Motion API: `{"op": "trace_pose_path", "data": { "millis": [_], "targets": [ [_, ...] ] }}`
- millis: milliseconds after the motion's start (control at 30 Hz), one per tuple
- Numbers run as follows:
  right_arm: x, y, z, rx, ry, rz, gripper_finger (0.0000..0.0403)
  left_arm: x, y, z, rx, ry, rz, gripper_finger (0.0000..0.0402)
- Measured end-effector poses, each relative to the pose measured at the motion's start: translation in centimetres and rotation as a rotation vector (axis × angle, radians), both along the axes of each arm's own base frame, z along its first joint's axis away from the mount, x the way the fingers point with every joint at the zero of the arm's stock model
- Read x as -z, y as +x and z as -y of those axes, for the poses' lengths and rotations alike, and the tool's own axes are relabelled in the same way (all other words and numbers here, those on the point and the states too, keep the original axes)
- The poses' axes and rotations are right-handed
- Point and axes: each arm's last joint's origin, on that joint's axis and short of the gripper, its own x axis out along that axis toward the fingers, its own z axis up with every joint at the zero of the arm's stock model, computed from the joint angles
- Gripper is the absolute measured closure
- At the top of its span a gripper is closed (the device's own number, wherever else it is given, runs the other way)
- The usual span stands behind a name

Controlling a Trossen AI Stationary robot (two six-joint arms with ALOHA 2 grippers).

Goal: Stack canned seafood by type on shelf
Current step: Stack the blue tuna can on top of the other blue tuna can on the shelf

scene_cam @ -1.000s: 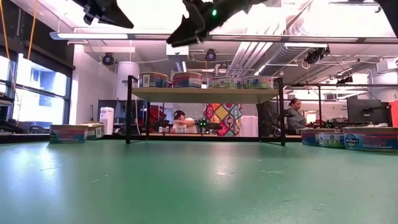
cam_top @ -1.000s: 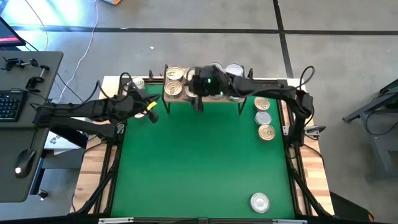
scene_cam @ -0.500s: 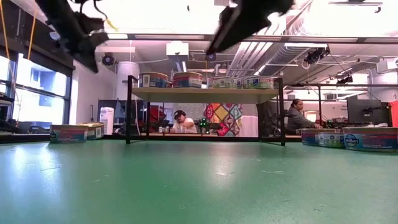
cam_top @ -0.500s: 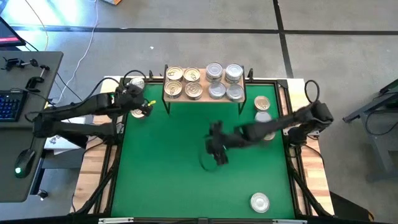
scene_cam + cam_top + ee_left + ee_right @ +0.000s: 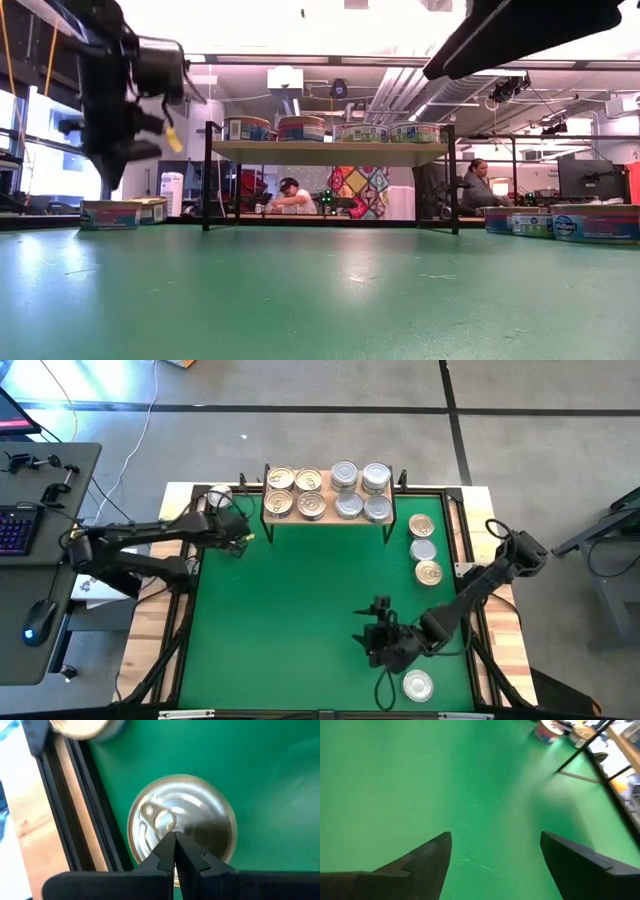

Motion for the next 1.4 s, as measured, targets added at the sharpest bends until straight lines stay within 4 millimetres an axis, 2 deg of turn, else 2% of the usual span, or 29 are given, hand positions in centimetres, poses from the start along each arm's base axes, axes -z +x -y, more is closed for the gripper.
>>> {"op": "trace_pose_path", "data": {
  "millis": [167, 367, 467, 567, 700, 767, 867, 1033, 1167, 1267, 1400],
  "targets": [
    [0.0, -0.3, -0.3, -0.003, -0.03, 0.008, 0.0105, 2.3, 0.5, 0.2, 0.019, -0.066, -0.026, 0.0401],
    [0.2, -0.5, -0.2, -0.013, -0.033, -0.027, 0.0105, 2.9, 2.2, 2.2, 0.094, -0.135, 0.049, 0.0401],
    [0.2, -1.0, 0.0, 0.007, -0.025, -0.054, 0.0105, 2.9, 3.2, 4.1, 0.155, -0.177, 0.129, 0.0401],
    [0.1, -1.5, 0.4, 0.042, -0.011, -0.074, 0.0105, 2.7, 4.8, 6.6, 0.248, -0.28, 0.288, 0.0401],
    [-0.1, -1.8, 0.6, 0.066, 0.002, -0.079, 0.0105, 2.4, 7.1, 10.4, 0.474, -0.472, 0.529, 0.0401],
    [-0.1, -1.7, 0.7, 0.071, 0.003, -0.079, 0.0105, 2.0, 7.8, 12.0, 0.571, -0.489, 0.606, 0.0401],
    [0.0, -1.3, 1.2, 0.092, 0.013, -0.07, 0.0105, 0.4, 8.7, 14.0, 0.664, -0.463, 0.708, 0.0401],
    [2.0, -0.8, 2.6, 0.066, 0.015, -0.065, 0.0105, -1.0, 8.4, 16.5, 0.691, -0.397, 0.685, 0.0401],
    [3.8, 0.3, 4.1, -0.075, 0.142, 0.021, 0.0105, -2.3, 7.6, 18.2, 0.677, -0.345, 0.624, 0.0401],
    [4.3, 1.1, 5.6, -0.195, 0.242, 0.137, 0.0105, -2.6, 6.7, 19.3, 0.645, -0.345, 0.602, 0.0401],
    [3.9, 2.0, 7.3, -0.364, 0.286, 0.201, 0.0105, -1.8, 5.1, 20.8, 0.575, -0.378, 0.531, 0.0401]
  ]
}}
